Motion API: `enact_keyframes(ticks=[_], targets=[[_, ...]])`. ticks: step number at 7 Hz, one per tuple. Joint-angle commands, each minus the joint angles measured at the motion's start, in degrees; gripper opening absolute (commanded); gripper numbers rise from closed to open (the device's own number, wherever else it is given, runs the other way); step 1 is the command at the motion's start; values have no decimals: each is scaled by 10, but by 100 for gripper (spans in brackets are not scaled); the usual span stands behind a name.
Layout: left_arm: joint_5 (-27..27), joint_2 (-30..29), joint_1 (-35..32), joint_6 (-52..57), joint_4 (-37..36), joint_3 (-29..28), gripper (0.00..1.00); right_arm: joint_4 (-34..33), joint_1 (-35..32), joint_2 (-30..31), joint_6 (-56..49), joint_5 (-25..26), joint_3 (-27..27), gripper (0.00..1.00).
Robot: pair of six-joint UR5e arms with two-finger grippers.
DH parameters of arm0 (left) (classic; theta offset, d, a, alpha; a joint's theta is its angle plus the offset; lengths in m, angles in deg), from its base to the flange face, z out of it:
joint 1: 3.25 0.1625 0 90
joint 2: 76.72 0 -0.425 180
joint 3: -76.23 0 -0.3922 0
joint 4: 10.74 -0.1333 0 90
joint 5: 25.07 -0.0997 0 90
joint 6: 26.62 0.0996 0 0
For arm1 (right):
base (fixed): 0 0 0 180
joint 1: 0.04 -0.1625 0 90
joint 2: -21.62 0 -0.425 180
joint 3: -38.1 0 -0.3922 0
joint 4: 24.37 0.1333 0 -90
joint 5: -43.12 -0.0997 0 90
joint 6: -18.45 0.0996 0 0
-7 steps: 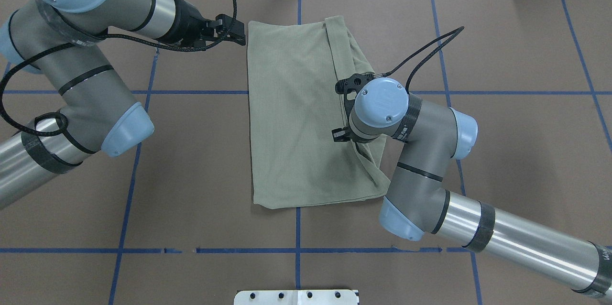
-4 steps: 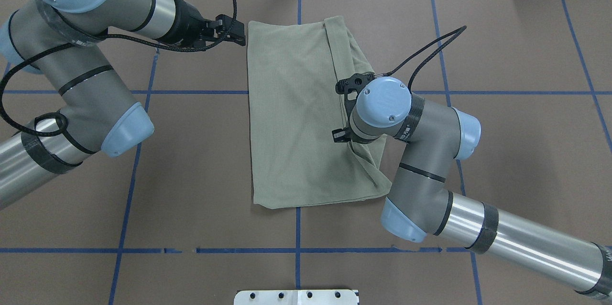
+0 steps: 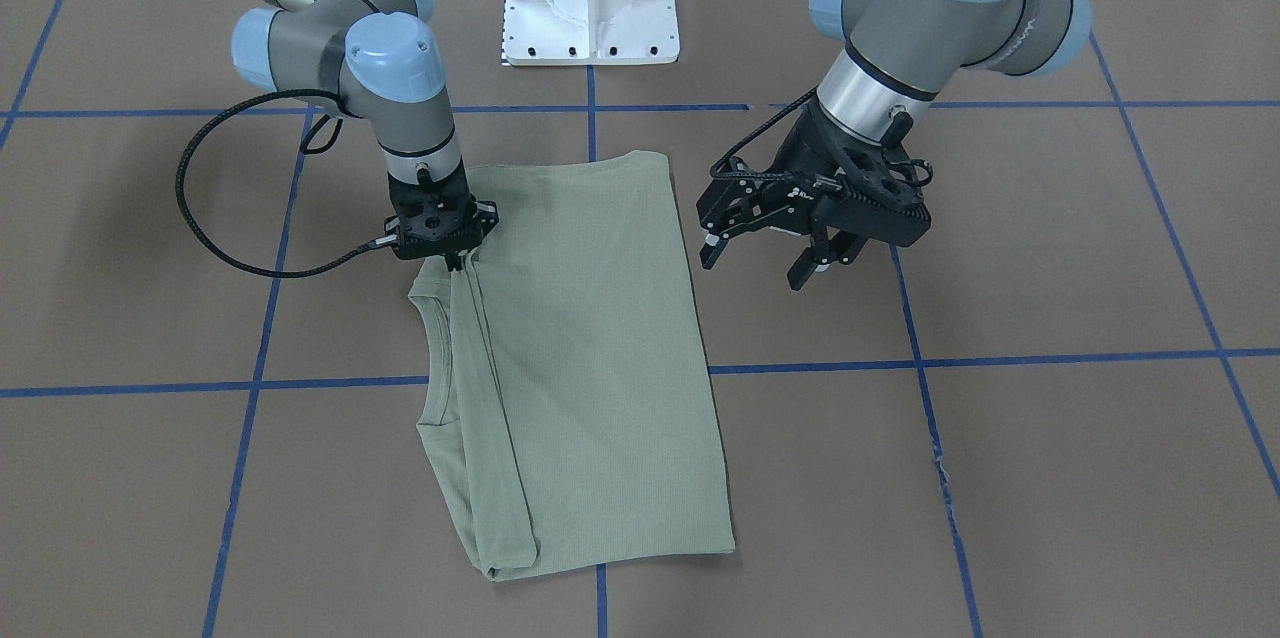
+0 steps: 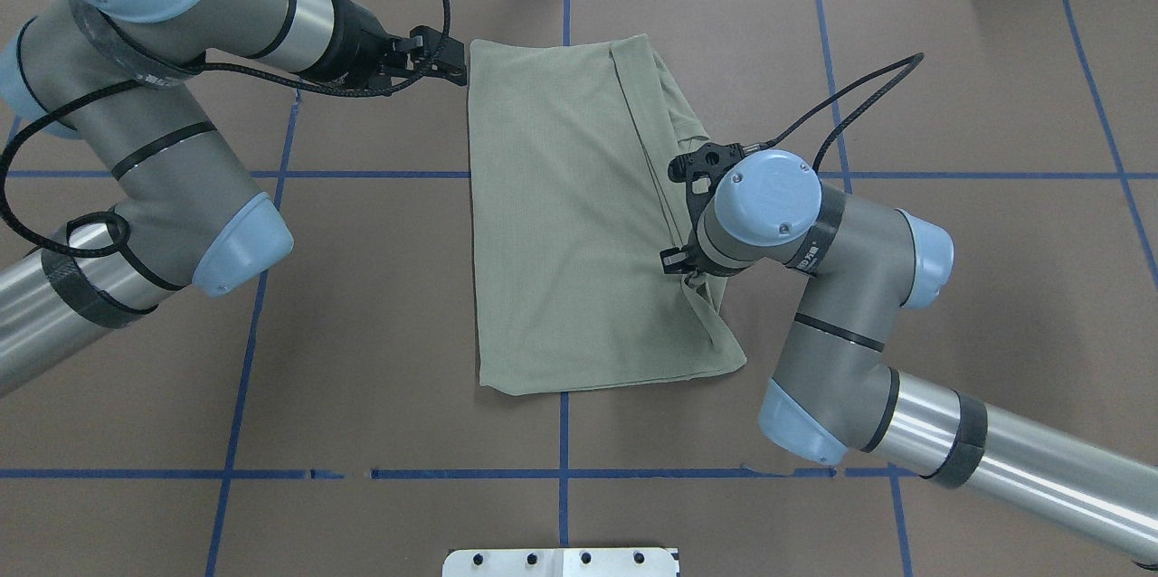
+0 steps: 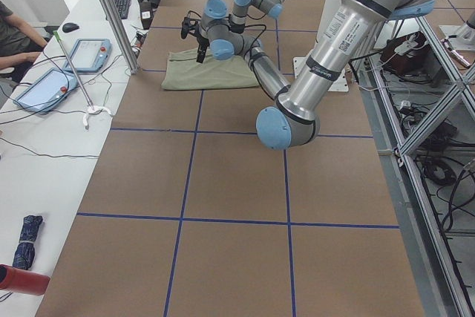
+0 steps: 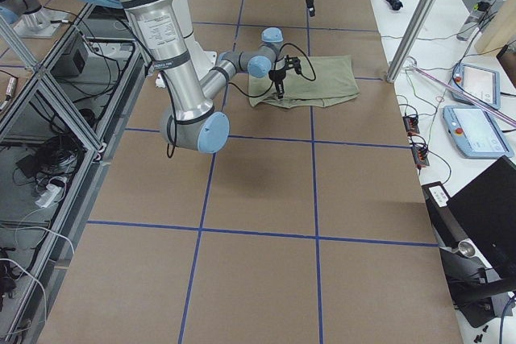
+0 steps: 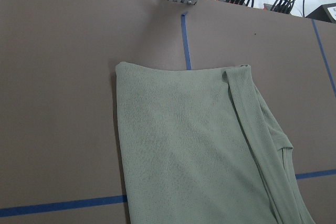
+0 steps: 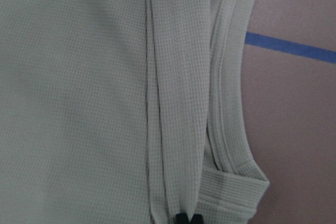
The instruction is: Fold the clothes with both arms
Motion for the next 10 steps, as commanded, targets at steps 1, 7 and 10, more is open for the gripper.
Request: enact_keyframes(ticks=[1, 7, 10], targets=[[2, -1, 0, 0, 0, 0, 99, 1, -16, 28, -22, -2, 9, 0], [16, -3, -13, 3, 1, 3, 99, -1, -23, -14, 5, -2, 11, 100], [17, -3, -18, 7, 1, 32, 99, -2, -21, -7, 0, -4, -3, 100]])
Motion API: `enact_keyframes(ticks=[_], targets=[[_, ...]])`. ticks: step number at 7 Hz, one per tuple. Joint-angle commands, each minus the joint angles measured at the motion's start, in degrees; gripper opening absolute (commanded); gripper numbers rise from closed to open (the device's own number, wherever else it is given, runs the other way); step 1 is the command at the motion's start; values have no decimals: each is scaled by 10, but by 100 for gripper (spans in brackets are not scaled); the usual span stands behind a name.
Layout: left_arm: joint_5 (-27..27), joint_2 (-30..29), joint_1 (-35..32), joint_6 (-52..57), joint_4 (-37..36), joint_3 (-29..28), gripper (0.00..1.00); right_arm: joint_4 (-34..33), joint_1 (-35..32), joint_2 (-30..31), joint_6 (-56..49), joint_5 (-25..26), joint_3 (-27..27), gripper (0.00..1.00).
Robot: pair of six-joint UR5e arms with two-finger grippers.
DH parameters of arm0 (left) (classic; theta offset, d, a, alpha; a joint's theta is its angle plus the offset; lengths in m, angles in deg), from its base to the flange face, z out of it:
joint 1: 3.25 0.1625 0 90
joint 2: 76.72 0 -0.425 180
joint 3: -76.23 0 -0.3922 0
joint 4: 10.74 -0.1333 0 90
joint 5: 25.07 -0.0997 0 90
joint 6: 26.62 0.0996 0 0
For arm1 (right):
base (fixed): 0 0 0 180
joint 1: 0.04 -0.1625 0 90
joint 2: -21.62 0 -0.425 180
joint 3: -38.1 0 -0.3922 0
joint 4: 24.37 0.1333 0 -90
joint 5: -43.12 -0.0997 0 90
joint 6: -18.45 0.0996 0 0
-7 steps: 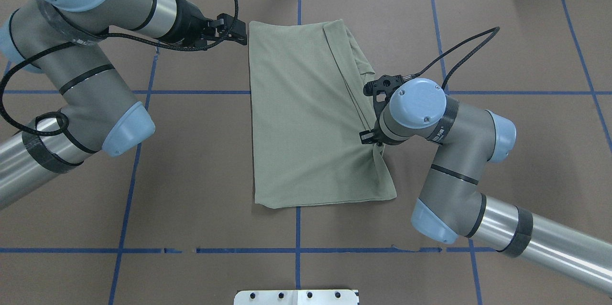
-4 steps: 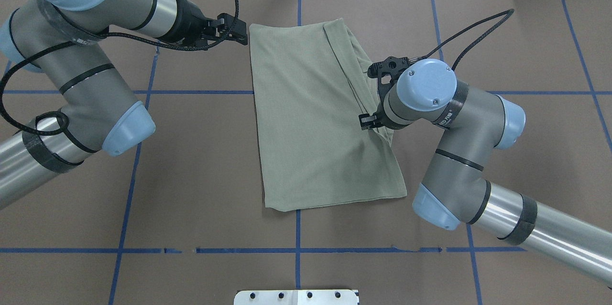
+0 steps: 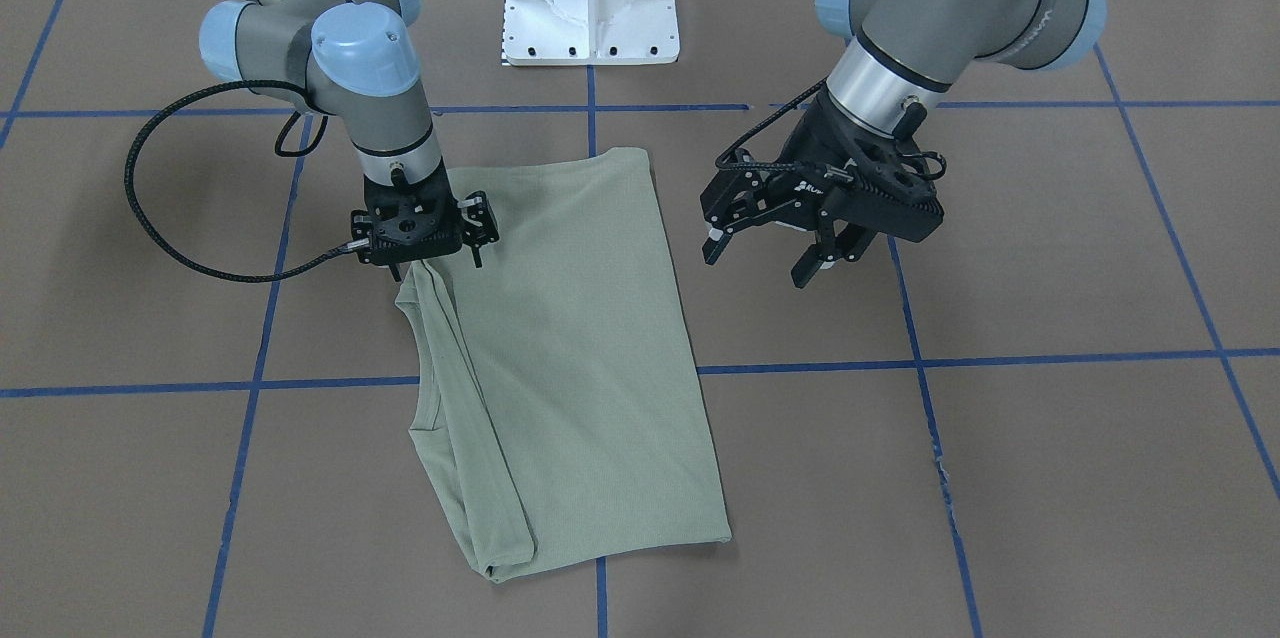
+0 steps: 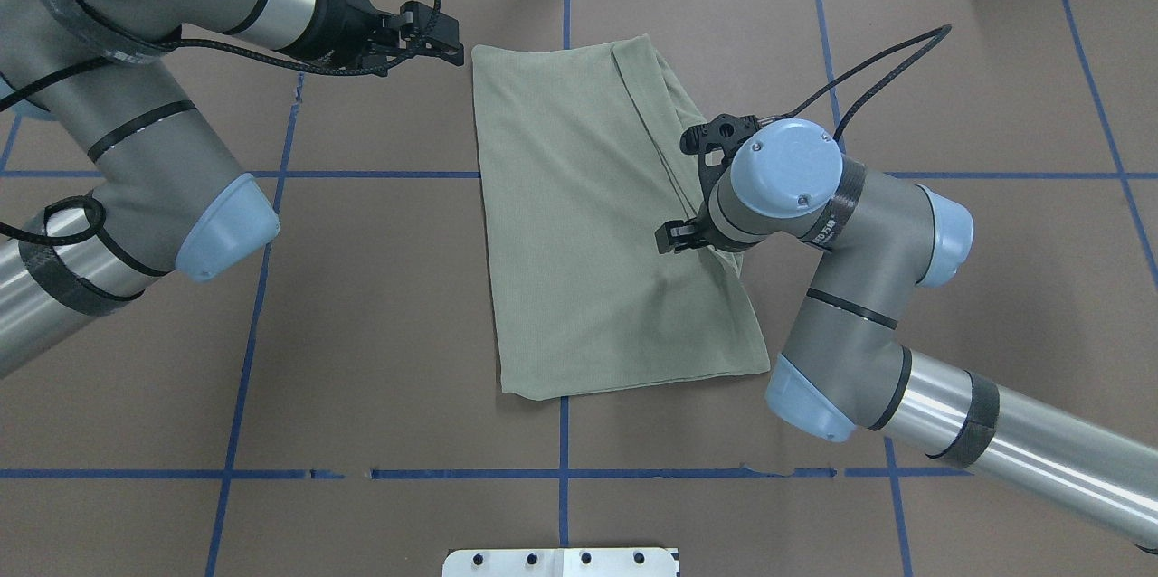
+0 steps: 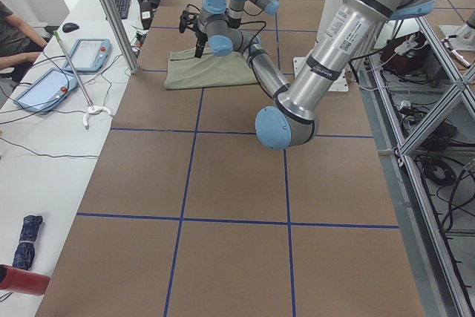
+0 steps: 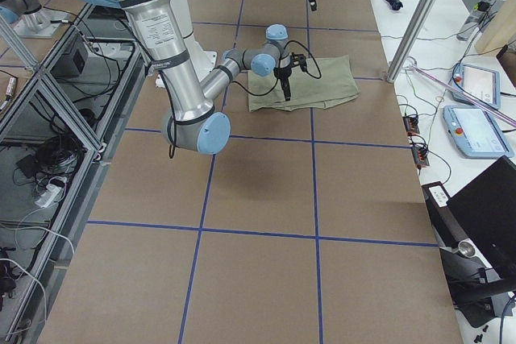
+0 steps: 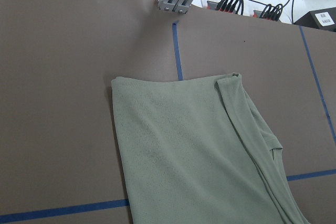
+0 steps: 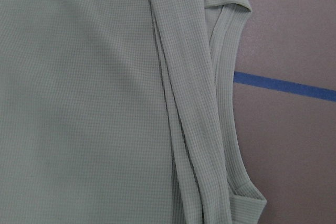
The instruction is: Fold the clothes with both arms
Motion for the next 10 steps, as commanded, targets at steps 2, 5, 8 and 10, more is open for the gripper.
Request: enact_keyframes(ticks=[2, 5, 8, 10], targets=[[2, 0, -1, 1, 0, 13, 99, 4, -1, -1, -13, 1, -43, 100], [3, -2, -1, -1, 0, 13, 99, 3, -31, -1, -44, -1, -55, 100], [3, -2, -1, -1, 1, 12, 99, 6, -38, -2, -50, -3, -72, 100], [3, -3, 0, -1, 1, 12, 99, 5, -47, 1, -64, -6, -72, 100]])
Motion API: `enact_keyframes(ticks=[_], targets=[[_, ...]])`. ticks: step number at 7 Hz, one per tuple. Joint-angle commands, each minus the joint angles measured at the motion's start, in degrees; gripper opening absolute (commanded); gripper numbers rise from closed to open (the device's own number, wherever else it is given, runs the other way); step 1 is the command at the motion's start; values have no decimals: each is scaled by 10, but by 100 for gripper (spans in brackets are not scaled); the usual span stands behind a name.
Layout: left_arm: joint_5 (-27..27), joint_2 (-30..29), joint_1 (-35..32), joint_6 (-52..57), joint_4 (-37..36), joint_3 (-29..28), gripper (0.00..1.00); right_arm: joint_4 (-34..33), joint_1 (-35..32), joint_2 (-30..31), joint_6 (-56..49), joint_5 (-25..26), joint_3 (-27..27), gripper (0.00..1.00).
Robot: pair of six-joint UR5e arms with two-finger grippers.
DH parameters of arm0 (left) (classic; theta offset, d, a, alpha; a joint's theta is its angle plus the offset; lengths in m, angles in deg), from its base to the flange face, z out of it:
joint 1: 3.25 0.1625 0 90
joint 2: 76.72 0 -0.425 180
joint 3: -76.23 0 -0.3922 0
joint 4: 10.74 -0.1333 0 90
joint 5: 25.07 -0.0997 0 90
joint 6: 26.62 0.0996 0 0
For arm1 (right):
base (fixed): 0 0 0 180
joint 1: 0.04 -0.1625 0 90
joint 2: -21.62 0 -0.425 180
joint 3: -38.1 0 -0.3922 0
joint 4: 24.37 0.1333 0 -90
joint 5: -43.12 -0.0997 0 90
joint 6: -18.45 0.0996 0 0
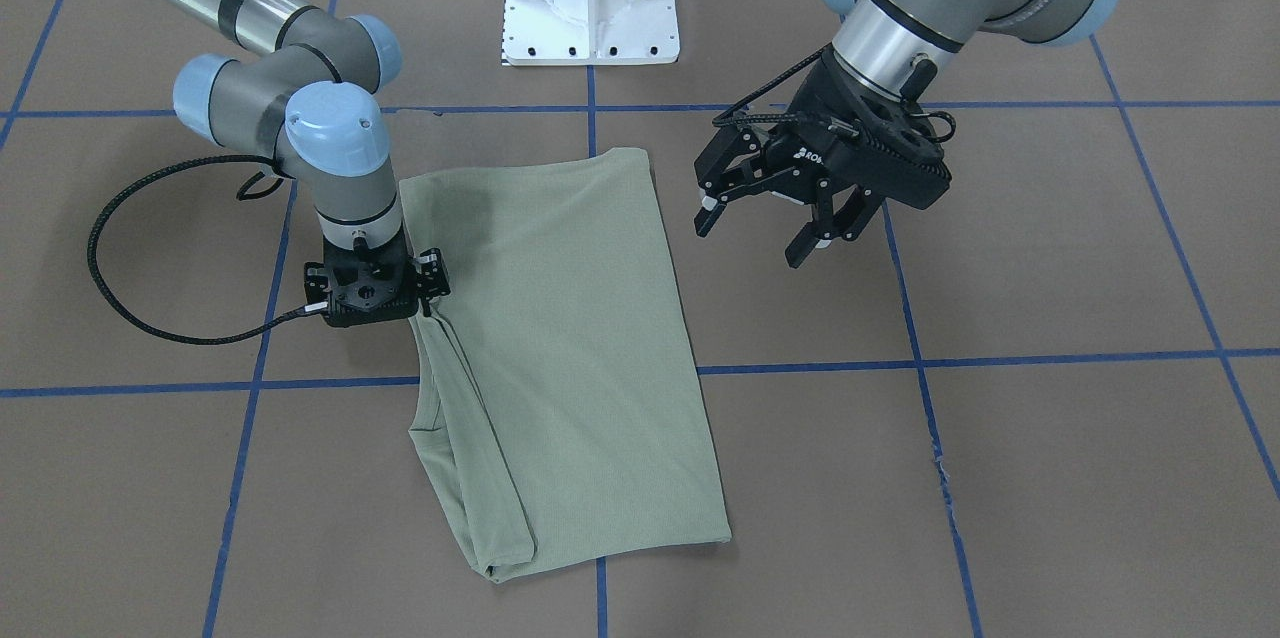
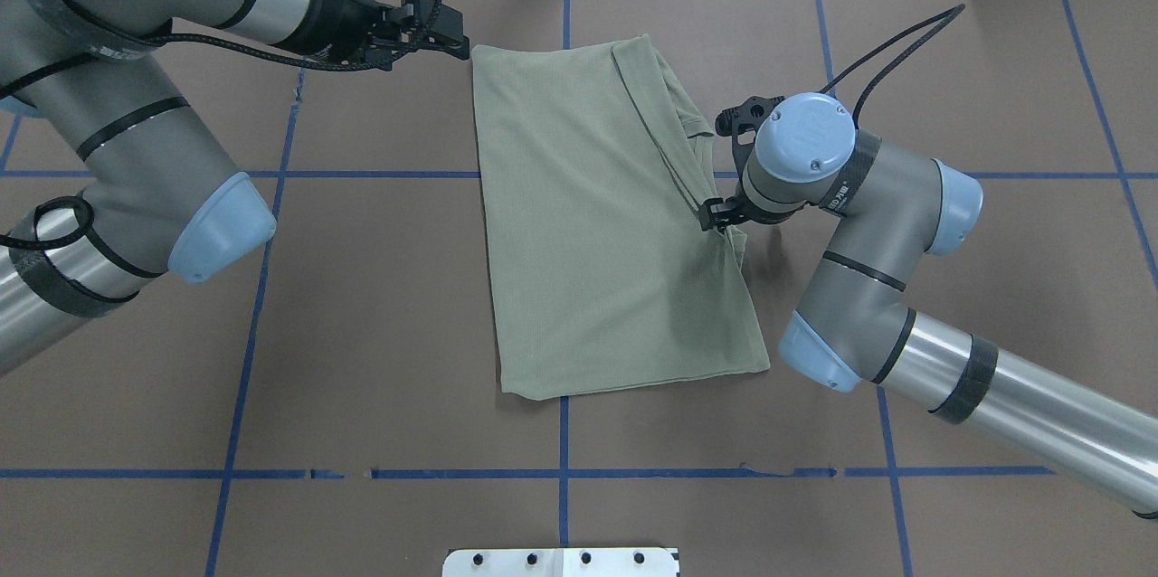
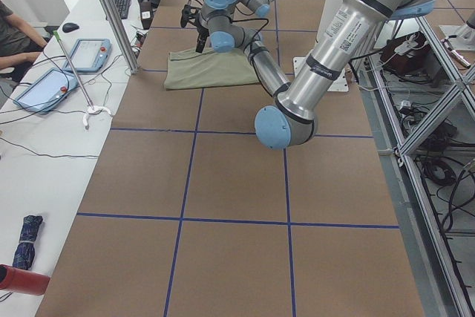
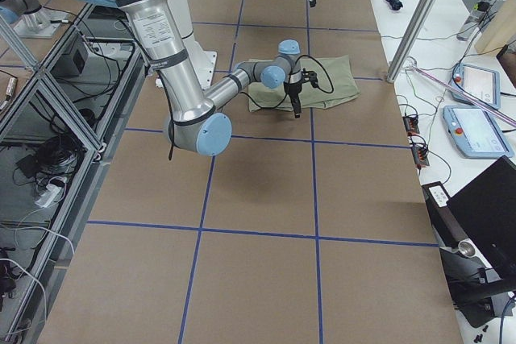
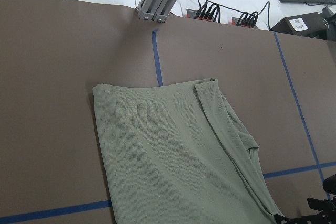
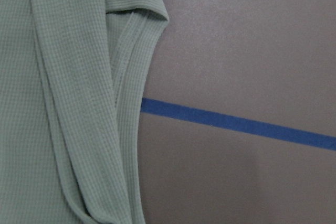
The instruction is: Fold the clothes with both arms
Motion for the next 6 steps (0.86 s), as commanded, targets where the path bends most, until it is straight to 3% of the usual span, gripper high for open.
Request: enact_keyframes(ticks=[1, 4, 6], targets=[[0, 1, 0, 0, 1, -1, 99, 1, -12, 7, -20, -21, 1, 100], [0, 1, -1, 1, 1, -3, 99, 2, -30, 30, -47, -24, 3, 100], [0, 1, -1, 3, 1, -4, 99, -5, -57, 6, -49, -55, 1, 100]])
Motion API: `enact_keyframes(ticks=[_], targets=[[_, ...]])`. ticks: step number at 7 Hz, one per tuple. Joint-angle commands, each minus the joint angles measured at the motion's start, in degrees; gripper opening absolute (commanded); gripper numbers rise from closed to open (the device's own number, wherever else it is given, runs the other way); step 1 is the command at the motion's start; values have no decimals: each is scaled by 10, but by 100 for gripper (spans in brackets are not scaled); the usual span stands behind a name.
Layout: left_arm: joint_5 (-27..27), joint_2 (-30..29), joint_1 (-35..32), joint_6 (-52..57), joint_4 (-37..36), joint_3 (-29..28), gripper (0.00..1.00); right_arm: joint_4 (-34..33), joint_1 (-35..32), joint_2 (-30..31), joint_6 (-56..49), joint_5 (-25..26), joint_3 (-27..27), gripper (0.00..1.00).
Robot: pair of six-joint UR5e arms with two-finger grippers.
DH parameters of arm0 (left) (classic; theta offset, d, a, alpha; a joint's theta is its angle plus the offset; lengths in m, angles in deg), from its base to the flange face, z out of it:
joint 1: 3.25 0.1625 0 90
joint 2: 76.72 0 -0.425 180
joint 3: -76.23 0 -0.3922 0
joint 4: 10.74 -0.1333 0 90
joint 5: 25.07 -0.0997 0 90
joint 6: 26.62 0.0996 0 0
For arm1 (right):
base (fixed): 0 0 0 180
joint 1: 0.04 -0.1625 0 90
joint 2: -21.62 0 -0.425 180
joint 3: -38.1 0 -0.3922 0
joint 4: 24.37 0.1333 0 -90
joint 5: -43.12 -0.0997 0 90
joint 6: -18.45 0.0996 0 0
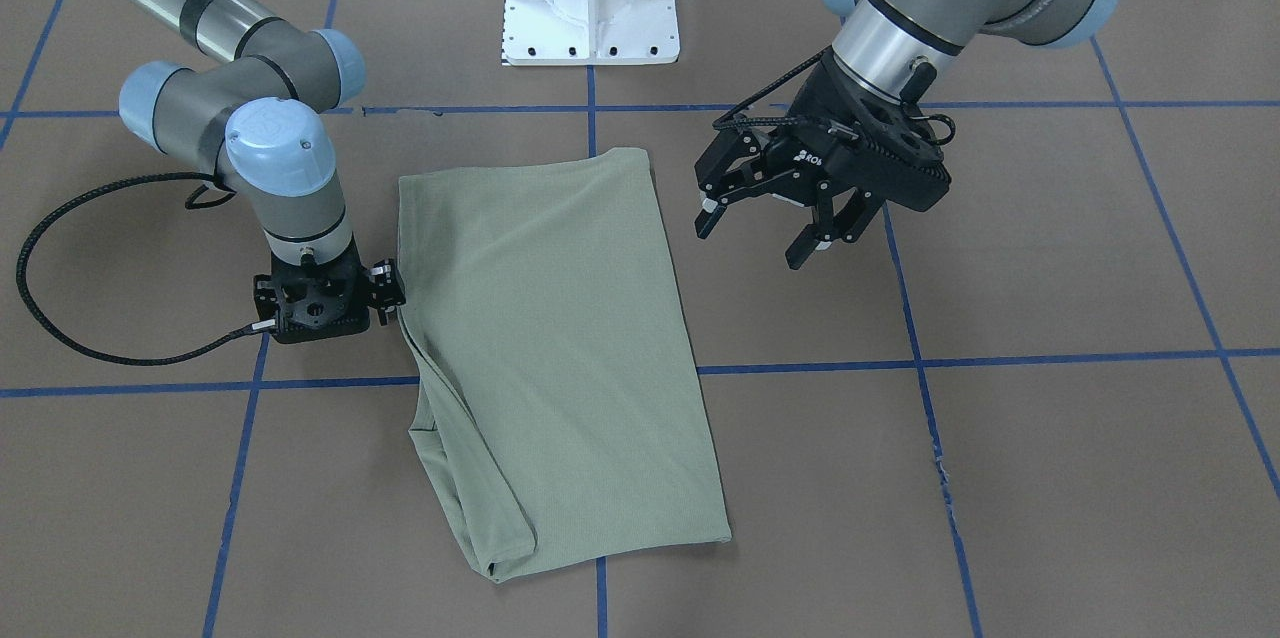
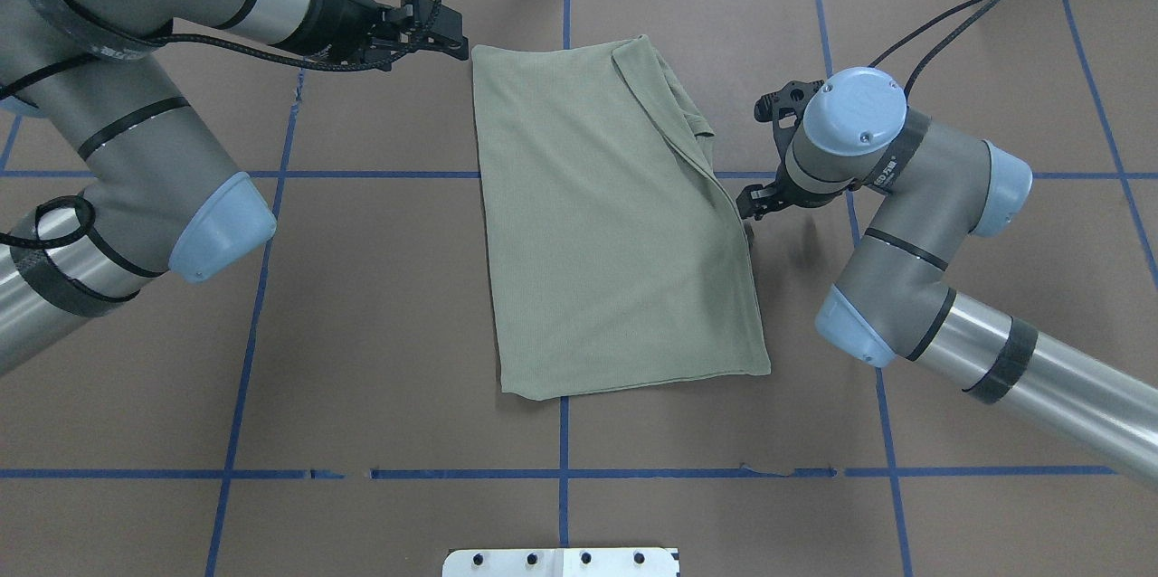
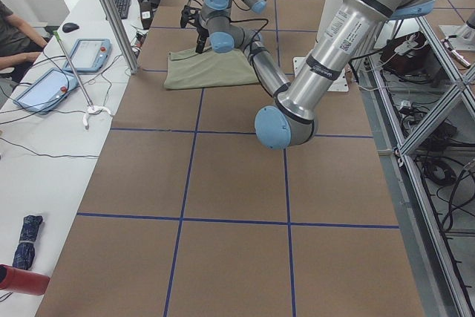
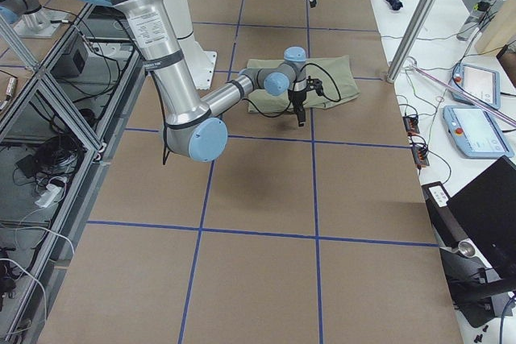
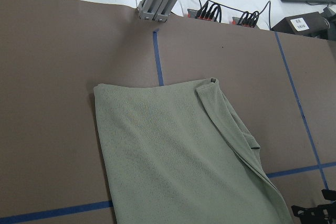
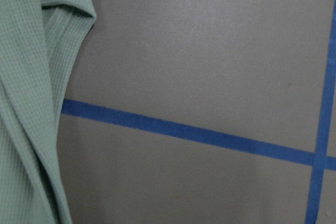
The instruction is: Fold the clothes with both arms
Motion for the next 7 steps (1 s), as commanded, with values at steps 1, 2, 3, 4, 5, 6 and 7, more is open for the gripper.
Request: enact_keyframes(ticks=[1, 2, 3, 4, 5, 6, 7], targets=[[0, 0, -2, 2, 1, -2, 99, -4, -17, -54, 0, -17, -30, 100], [0, 1, -4, 3, 3, -4, 99, -4, -15, -104, 7, -16, -78, 100], [0, 1, -6, 4, 3, -4, 99, -3, -14, -133, 7, -16, -112, 100], [0, 1, -6, 4, 4, -4, 99, -4, -10, -141, 7, -15, -121, 100], [0, 1, -7, 4, 4, -4, 99, -4, -2, -137, 6, -18, -122, 100], [0, 1, -7, 4, 4, -4, 99, -4, 0, -135, 6, -19, -124, 100], [0, 1, -7, 4, 4, -4, 99, -4, 0, -136, 6, -20, -134, 100]])
